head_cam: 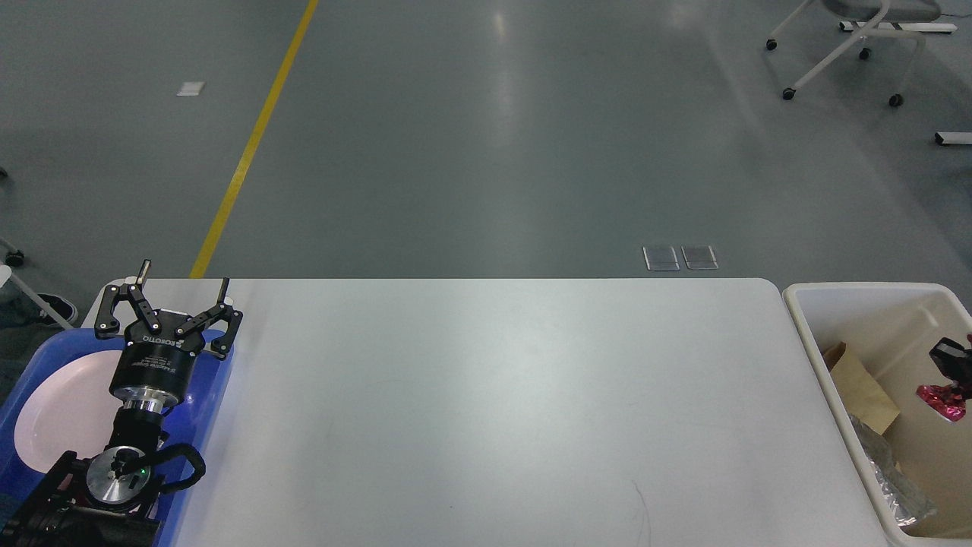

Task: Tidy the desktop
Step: 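Raise the right gripper out of the bin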

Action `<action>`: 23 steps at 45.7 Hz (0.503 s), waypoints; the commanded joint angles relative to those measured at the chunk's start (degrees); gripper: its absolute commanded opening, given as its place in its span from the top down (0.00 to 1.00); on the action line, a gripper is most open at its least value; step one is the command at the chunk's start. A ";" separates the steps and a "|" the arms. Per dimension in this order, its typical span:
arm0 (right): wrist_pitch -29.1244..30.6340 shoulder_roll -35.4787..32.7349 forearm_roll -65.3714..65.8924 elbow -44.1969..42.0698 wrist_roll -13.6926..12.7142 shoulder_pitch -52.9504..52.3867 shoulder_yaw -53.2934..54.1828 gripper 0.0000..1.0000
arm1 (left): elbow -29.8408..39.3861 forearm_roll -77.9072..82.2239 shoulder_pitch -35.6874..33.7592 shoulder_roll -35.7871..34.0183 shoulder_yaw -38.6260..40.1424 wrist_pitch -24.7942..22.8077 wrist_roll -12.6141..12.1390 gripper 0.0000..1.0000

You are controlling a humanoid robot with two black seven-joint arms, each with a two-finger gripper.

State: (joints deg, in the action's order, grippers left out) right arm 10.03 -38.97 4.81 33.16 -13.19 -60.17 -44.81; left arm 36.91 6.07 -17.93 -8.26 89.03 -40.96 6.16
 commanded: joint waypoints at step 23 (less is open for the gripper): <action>-20.05 19.81 -1.73 -24.64 0.71 26.59 7.90 1.00 | 0.00 0.00 0.00 0.00 0.00 0.00 -0.01 0.04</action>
State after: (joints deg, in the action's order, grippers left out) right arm -9.99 -19.78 3.01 8.86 -12.40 -33.96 -37.29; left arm 36.91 6.07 -17.93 -8.26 89.03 -40.96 6.16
